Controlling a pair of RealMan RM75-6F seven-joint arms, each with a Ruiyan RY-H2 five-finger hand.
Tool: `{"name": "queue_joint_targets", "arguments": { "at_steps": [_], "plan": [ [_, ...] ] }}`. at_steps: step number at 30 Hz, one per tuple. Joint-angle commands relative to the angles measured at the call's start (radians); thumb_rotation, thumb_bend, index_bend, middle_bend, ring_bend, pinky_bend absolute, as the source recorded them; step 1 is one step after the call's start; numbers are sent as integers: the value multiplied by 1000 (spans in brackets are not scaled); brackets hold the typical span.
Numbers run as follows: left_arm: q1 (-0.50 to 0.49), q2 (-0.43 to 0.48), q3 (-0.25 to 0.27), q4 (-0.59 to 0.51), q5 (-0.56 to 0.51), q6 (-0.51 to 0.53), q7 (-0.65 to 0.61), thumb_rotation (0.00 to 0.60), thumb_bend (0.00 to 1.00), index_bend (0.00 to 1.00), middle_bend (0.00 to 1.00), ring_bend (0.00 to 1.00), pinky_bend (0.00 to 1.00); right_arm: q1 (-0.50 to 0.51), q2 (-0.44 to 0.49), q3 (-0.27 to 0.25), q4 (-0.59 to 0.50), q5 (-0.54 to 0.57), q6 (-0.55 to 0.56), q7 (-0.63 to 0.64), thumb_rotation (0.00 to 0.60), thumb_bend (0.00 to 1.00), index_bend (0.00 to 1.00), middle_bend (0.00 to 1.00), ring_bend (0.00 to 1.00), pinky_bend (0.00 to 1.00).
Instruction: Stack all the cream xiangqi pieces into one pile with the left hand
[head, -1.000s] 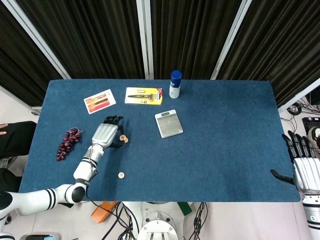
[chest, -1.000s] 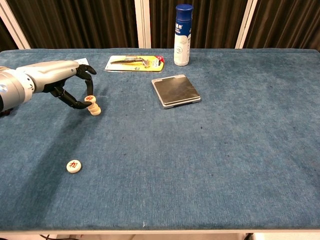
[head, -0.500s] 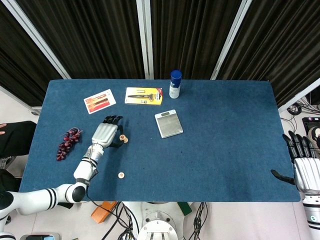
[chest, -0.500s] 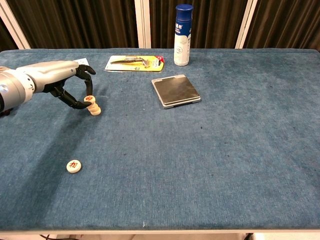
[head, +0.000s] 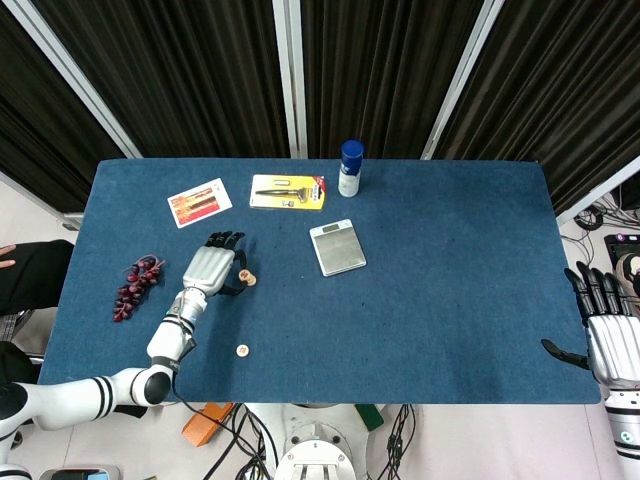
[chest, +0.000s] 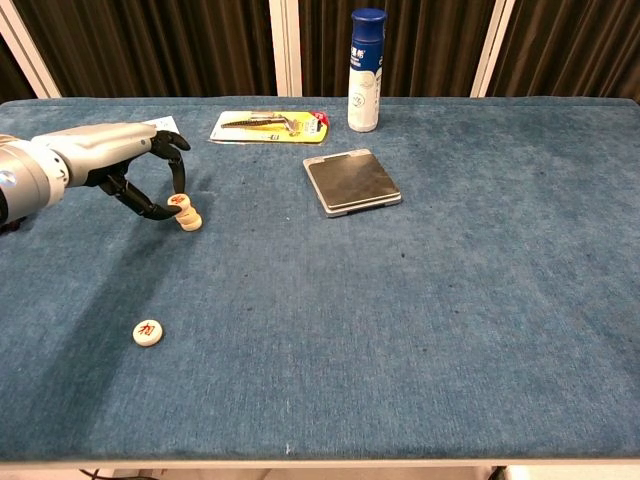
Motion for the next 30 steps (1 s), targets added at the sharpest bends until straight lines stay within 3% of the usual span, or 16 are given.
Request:
{"name": "queue_joint_targets", "arguments": {
  "at_steps": [1,9,16,23,30],
  "plan": [
    [2,5,2,-6,3,4,1,559,305,409,55,0,0,0,0,0,0,0,0,1,600,97,0,0,0,59],
    [94,95,29,-132,137,150,-85,558,295,360,44,0,0,-3,5,1,2,-1,8,8,600,97,0,0,0,59],
    [205,172,160,-209,358,271,-157,558,293,378,49,0,0,1,-2,0,9,-12,8,14,600,97,0,0,0,59],
    [267,163,270,-234,527,321,-149,560,256,399,50,0,0,2,-4,-5,0,-32,16,0,600,98,0,0,0,58],
    [293,108,314,-215,599,307,-94,557,232,399,50,0,0,-5,-4,-9,-7,-41,30,-9,600,97,0,0,0,55]
  ]
}}
